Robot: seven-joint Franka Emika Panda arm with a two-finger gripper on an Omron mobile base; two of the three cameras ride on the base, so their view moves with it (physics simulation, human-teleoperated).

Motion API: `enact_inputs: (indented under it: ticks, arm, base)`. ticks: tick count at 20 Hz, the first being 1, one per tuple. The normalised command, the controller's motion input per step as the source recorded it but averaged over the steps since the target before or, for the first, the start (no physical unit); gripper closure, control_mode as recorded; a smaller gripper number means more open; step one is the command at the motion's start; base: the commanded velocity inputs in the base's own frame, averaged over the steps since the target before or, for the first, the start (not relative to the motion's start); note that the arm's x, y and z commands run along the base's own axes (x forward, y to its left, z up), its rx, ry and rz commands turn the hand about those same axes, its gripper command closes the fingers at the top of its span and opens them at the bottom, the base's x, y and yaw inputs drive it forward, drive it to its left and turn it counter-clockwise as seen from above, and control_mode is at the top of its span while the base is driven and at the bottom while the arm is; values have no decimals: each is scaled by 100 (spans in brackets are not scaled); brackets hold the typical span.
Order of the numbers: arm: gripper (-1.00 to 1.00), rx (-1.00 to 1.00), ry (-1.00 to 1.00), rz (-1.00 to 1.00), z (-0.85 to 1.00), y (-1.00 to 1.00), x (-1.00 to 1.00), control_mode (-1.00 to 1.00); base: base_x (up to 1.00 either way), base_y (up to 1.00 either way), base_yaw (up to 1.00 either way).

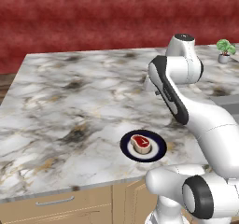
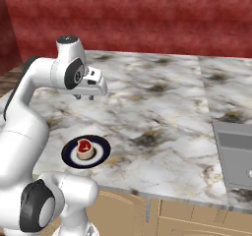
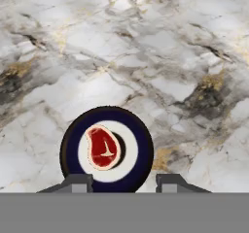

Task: Place the steak on the counter behind the older steak on the same shelf of the fridge to maintain FIFO order. Close the fridge door when finished.

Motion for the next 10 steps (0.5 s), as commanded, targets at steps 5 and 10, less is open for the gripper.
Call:
enact_inputs:
  ticks: [5,10]
  arm:
    - [-100,0,1,0,-7,0,-16,-100]
    - [-100,-7,3,-1,-61,6,-15,-100]
  base:
    - [0,0,0]
    - [0,0,0]
